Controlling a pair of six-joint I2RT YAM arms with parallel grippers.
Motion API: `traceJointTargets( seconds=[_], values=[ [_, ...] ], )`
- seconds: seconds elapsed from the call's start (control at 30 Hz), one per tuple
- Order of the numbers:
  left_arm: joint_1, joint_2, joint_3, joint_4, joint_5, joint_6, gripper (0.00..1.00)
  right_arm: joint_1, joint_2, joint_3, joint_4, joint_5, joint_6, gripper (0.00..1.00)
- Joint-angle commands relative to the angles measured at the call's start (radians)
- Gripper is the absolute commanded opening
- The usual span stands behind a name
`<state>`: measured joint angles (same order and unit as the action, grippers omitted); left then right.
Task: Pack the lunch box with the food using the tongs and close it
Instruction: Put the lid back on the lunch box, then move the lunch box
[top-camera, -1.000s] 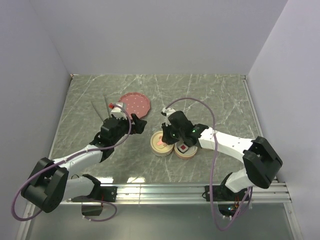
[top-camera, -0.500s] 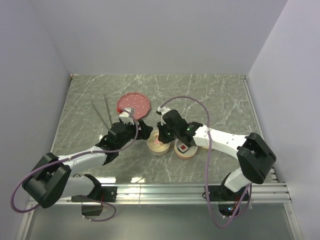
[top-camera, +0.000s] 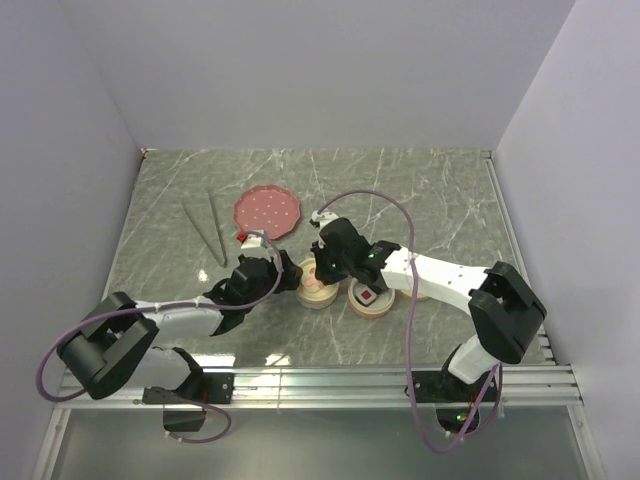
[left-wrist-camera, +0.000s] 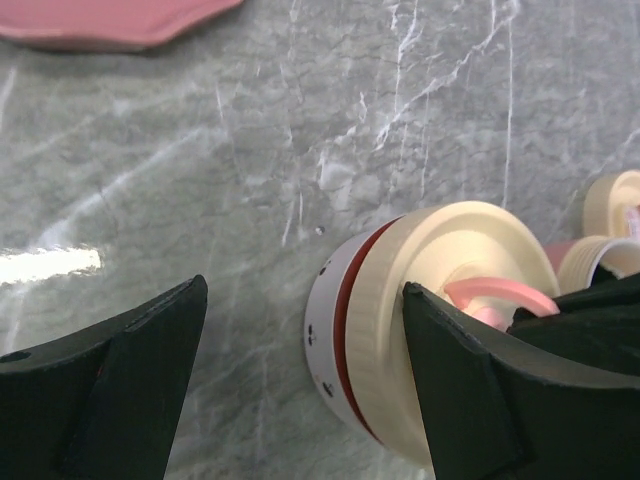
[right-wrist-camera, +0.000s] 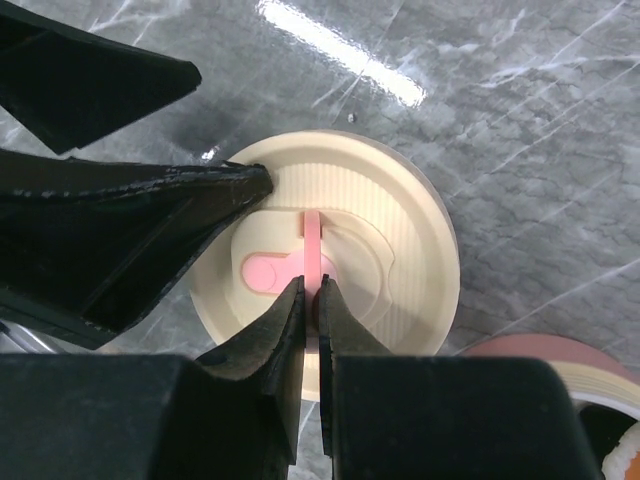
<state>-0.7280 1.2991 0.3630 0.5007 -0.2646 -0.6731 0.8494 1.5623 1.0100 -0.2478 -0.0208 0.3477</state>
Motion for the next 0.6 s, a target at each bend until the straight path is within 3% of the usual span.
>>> traceJointTargets(
  seconds=[0.0, 0.57],
  values=[
    [-0.007, 0.060, 0.001, 0.001, -0.024, -0.043, 0.84, 0.002, 0.010, 0.033, -0.041, 0.062, -0.001, 0.00],
    [-0.022, 0.223, 0.045, -0.007, -0.011, -0.074, 0.82, 0.002, 0.070, 0.059, -0.013, 0.041, 0.000, 0.00]
  ],
)
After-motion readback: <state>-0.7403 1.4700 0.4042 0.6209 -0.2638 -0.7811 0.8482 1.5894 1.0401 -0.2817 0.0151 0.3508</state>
